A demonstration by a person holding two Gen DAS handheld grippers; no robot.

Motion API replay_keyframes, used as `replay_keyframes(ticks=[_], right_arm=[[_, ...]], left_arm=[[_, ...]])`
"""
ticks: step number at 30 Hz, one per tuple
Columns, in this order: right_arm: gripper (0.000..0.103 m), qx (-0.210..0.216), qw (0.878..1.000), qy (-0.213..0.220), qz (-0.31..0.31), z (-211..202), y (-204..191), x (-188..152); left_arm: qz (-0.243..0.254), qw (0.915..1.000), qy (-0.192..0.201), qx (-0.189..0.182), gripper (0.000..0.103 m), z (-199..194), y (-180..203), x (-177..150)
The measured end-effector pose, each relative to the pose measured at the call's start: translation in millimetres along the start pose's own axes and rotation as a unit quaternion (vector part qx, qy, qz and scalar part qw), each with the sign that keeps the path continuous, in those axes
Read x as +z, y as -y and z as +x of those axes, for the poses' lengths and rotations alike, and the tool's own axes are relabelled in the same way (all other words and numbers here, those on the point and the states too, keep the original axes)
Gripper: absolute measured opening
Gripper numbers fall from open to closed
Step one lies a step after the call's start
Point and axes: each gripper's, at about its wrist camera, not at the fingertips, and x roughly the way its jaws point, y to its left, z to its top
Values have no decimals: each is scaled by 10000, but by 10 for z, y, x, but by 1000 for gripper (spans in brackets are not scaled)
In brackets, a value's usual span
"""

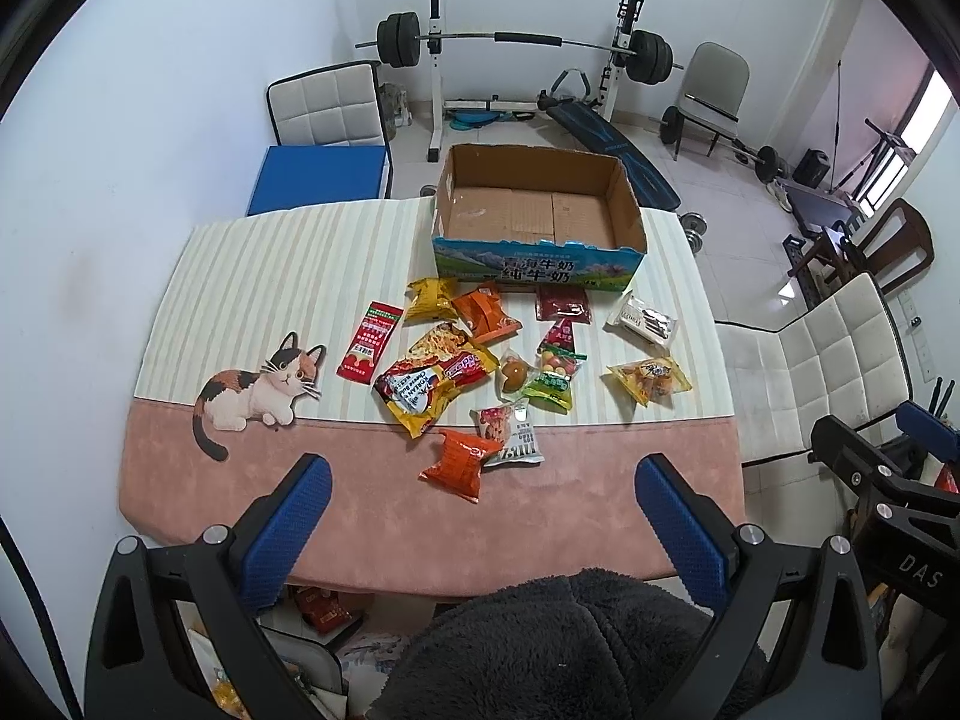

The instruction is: Organize snacks

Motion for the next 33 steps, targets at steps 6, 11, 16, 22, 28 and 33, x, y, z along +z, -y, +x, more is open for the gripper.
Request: replay_keyframes(ticks=[6,11,16,22,28,33], right_arm=[[103,15,10000,36,26,-26,-1,-17],[103,7,10000,38,23,-34,-11,-27],[103,19,10000,28,24,-30,-10,-31],[103,306,9993,-97,202,180,-3,41],[103,966,9885,-854,788,1114,31,181],[103,1343,9687,-1666,1255,2263,-47,226]], left_arm=[[18,10000,57,-11,103,-24,-21,8],[9,10000,49,-24,103,-28,-12,5],[4,10000,42,-36,103,-21,-4,5],[57,9998,182,-61,103,190,-64,126],[591,9969,39,517,103,965,-309,355],[1163,9881,-777,633,103,1928,-546,466]])
